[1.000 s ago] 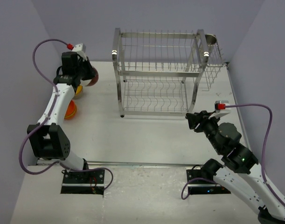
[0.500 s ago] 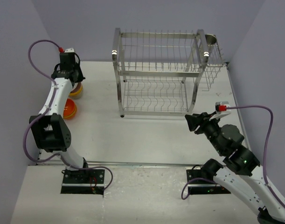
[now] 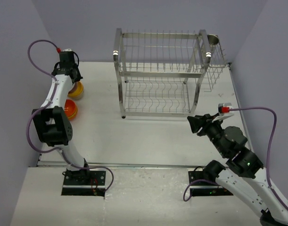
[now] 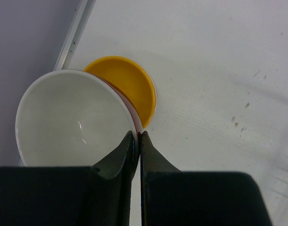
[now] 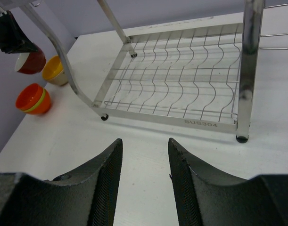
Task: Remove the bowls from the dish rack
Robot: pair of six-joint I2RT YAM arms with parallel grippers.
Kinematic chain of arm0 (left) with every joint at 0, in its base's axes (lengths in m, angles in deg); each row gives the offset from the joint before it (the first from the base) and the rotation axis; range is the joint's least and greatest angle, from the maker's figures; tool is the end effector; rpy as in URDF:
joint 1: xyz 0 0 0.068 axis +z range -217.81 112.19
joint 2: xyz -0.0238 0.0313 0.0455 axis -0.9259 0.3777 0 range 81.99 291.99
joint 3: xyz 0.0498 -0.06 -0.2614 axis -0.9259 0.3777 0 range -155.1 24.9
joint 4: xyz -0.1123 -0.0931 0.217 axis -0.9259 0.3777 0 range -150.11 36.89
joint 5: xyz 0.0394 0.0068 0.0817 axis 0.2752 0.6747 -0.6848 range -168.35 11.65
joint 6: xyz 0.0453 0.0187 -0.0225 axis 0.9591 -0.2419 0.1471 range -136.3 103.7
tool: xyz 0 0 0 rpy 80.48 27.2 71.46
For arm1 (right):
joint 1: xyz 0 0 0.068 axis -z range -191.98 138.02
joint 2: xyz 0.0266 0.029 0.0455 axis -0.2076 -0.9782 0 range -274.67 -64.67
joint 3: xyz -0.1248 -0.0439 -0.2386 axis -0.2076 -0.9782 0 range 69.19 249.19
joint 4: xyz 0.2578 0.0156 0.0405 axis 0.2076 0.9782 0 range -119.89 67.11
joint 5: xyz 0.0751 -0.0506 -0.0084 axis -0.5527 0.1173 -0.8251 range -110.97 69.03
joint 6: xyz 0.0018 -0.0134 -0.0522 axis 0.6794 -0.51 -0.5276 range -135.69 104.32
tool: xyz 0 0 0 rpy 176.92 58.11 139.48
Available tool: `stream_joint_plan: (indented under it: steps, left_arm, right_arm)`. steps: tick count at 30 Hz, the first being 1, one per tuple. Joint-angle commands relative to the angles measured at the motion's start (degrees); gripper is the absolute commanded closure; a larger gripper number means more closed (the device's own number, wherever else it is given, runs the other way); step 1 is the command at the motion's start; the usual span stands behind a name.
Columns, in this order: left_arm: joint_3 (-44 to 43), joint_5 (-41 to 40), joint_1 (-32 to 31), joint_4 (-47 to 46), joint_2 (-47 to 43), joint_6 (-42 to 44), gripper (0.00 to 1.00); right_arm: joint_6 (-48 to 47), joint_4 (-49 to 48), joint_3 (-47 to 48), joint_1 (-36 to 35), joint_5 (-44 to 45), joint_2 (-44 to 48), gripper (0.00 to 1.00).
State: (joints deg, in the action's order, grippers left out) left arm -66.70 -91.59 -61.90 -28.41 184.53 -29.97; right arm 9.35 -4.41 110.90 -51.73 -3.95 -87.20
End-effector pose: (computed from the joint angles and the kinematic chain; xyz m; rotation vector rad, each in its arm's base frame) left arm 0.4062 0.0502 0.3100 -0.5056 2.2425 0.1976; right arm 0.0800 0.0528 0.3400 0.0082 1.7115 0.5997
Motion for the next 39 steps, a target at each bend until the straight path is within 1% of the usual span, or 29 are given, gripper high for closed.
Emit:
stream_joint_plan:
  steps: [1, 8, 12, 17, 24, 38, 39]
  left_arm:
    - [-4.21, -2.41, 0.5, -4.1, 0.99, 1.63, 1.0]
    - [-5.09, -2.24, 0.59, -5.77, 4.59, 1.37, 1.0]
    - [-7.11, -3.38, 0.59, -5.43, 7.4, 1.54, 1.0]
    - [-7.29, -4.17, 0.59, -6.3, 9.25, 1.63, 1.0]
    - [-7.11, -5.22, 0.5, -7.09, 10.75, 1.98, 1.0]
    - [-6.32, -4.87, -0.11, -7.36, 13.03, 2.07, 1.0]
    - [-6.23, -4.17, -0.02, -7.36, 13.21, 2.07, 0.97]
  right_arm:
    - [0.36, 0.36, 1.44, -0.24, -0.14, 1.07, 0.55]
    - [0.19, 0.54, 1.7, -0.24, 0.21, 1.25, 0.55]
    - [0.1, 0.37, 1.7, -0.24, 0.39, 1.08, 0.55]
    - [0.1, 0.28, 1.44, -0.24, 0.65, 0.99, 0.55]
    - [0.01, -0.33, 1.27, -0.24, 0.74, 0.11, 0.55]
    - [-0.16, -0.95, 1.09, -0.24, 0.56, -0.42, 0.55]
    - [-0.08, -1.04, 0.91, -0.24, 0.56, -0.33, 0.55]
